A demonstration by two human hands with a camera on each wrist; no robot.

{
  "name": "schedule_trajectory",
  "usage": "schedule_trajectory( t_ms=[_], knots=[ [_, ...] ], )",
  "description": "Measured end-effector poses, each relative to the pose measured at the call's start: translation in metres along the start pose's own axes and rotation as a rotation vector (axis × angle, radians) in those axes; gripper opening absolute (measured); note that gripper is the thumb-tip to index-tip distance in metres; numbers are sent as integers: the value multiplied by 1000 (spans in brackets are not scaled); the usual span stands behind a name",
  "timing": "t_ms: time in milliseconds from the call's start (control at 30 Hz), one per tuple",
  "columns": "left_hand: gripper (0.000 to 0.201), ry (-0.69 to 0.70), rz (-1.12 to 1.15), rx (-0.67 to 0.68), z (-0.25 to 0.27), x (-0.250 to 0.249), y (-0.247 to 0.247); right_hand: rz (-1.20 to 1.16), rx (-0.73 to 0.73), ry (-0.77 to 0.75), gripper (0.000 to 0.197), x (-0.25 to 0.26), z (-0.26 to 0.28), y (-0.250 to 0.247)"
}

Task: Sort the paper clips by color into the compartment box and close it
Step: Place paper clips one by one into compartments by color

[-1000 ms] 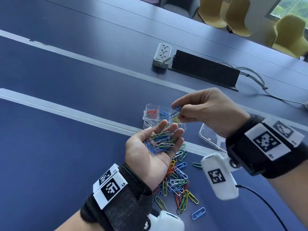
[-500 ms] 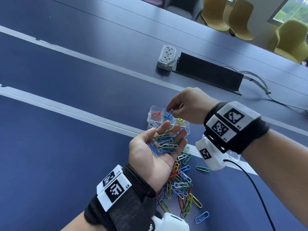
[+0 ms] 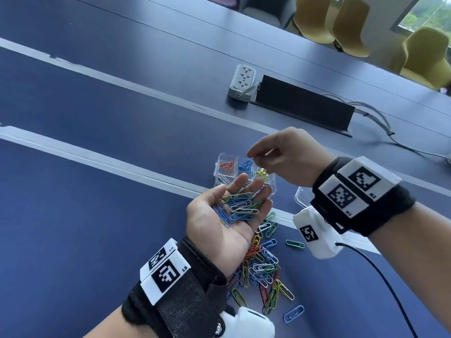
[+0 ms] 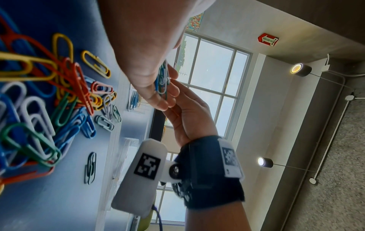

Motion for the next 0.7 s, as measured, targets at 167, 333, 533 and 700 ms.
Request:
schedule_trajectory(
  t_ms=[167,333,533,700],
  knots=[
    [37,7,-2,-3,0,-1,-1,18,-7,-110,17,10,29,-10],
    [40,29,-25,-20,0,-1,-1,31,89,-276,12,20,56,-10],
    [45,26,-24,-17,2,0,0,168,122,-353,14,21,71,12],
    [48,22,-32,-7,3,0,0,151,73,-344,18,18,72,13]
  ],
)
Point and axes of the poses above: each hand's wrist, its own z-axis away from the middle knuckle, its own y-axis out of the palm, x = y × z, the point moved 7 cm from there along -z, towards the middle knuckle, and after that the axes turned 12 degrees about y, right-handed, at the moved point
